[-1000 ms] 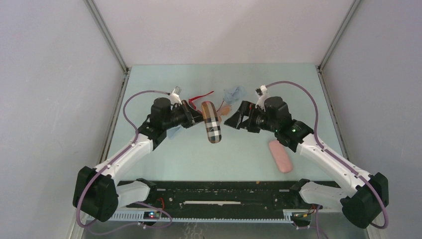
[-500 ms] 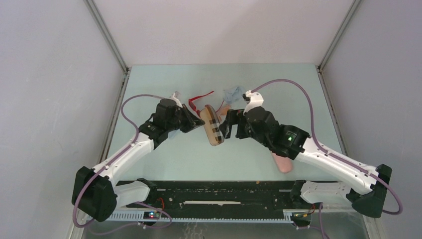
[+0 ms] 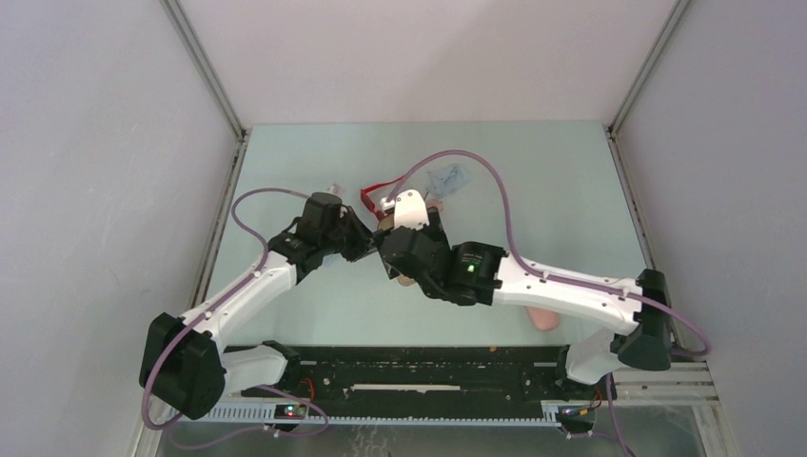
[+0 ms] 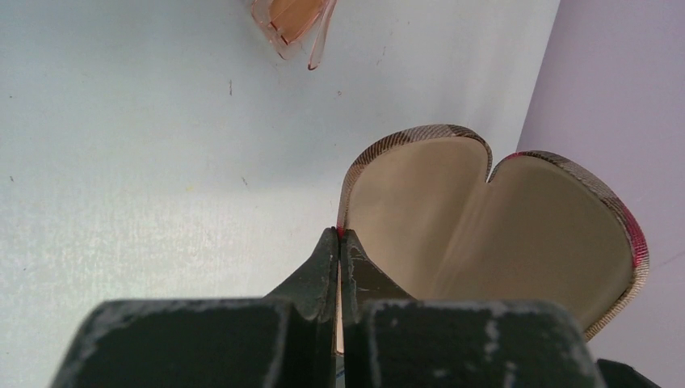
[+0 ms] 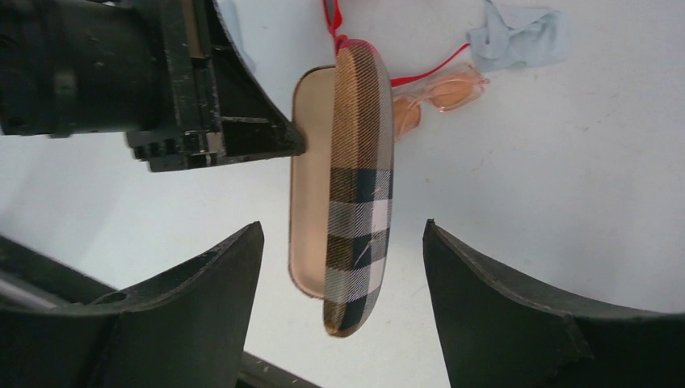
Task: Organize the sunglasses
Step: Open the sunglasses case at the center of the board.
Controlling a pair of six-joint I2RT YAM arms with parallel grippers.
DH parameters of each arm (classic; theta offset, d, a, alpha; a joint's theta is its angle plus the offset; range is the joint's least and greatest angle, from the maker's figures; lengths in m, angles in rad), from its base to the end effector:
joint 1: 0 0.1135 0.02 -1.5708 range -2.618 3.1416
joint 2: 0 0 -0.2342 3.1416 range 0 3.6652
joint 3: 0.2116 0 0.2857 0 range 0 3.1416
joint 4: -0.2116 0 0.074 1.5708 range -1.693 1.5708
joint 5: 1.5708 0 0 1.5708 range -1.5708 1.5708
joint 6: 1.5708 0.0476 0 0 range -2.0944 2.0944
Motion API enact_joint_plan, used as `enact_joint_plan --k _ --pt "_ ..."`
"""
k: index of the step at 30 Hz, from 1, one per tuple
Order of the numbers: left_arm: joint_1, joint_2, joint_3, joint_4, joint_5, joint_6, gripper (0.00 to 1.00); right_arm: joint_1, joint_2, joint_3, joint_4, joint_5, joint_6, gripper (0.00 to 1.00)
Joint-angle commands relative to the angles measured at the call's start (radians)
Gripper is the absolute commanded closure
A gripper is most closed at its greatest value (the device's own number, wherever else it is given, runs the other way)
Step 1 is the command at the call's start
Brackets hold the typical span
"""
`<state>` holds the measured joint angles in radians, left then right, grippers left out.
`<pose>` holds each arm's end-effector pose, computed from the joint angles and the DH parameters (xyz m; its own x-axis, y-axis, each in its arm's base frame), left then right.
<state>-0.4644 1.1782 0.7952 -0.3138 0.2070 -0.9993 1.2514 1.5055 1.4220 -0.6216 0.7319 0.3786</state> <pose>0.2678 -0.1451 0.2038 -0.7976 -0.5211 -0.3039 -0.1693 0.6769 -0.7164 0.1468 0.3426 0.3128 -0.3911 -0.3068 -0.8677 -0.4326 0.8935 -0.1210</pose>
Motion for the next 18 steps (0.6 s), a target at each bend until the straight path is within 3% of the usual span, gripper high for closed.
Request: enact_joint_plan --k 1,7,14,18 --pt "-0.005 0.001 0.078 0.002 -0.009 -0.027 1.0 -0.004 0.036 0.038 -0.017 0.076 -0.057 0.24" --pt "-0.005 0.0 0.078 -0.007 -0.013 -0.028 1.0 -0.009 0.085 0.036 -0.01 0.051 -0.055 0.37" --pt "-0.005 0.028 0.087 -0.024 0.01 -0.043 1.0 -0.003 0.148 0.049 -0.043 0.105 -0.057 0.43" --pt "-0.005 0.034 0.086 -0.024 0.016 -0.043 1.0 -0.004 0.144 0.043 -0.045 0.096 -0.043 0.6"
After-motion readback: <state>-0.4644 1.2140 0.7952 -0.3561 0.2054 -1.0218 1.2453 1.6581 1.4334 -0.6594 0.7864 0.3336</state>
